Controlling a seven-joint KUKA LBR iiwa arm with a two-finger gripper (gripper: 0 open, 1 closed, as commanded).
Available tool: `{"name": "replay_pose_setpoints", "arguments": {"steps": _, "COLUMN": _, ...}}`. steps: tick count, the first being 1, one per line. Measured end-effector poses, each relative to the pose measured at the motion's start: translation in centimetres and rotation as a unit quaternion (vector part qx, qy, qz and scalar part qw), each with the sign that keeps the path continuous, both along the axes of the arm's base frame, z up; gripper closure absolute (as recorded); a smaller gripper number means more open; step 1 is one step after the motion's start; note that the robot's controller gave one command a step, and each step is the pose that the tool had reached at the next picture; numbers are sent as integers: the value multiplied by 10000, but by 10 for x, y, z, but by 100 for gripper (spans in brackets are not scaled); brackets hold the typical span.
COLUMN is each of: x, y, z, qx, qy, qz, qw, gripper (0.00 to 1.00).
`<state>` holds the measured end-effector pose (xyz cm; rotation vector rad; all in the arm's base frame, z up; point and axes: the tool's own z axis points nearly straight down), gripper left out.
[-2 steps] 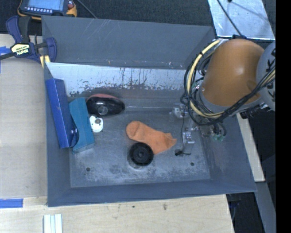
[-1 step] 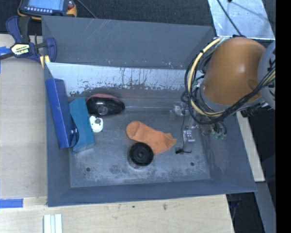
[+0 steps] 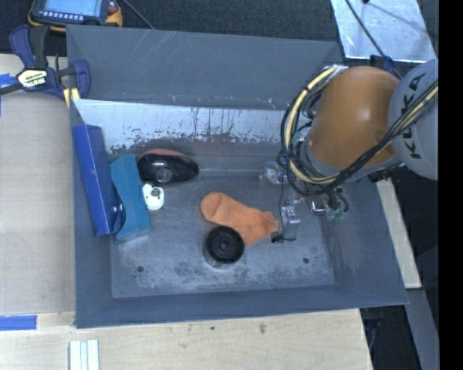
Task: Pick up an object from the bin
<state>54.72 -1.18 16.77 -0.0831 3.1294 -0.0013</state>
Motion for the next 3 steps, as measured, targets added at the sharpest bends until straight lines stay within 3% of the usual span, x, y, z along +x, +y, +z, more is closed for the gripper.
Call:
{"name": "replay_pose_setpoints", "arguments": {"steps": 1, "x": 1, "y": -5, "z": -56, "qx": 4, "qy": 33, "qz": -80, "qw": 10000, "gripper": 0}}
{"name": "replay_pose_setpoints", "arguments": {"steps": 2, "x": 0, "y": 6, "z": -97, "qx": 5, "qy": 35, "qz": -374, "qw": 9993, "gripper": 100}}
{"name": "replay_pose_setpoints", "arguments": {"steps": 3, "x": 0, "y": 6, "z": -97, "qx": 5, "qy": 35, "qz": -373, "qw": 9993, "gripper": 100}}
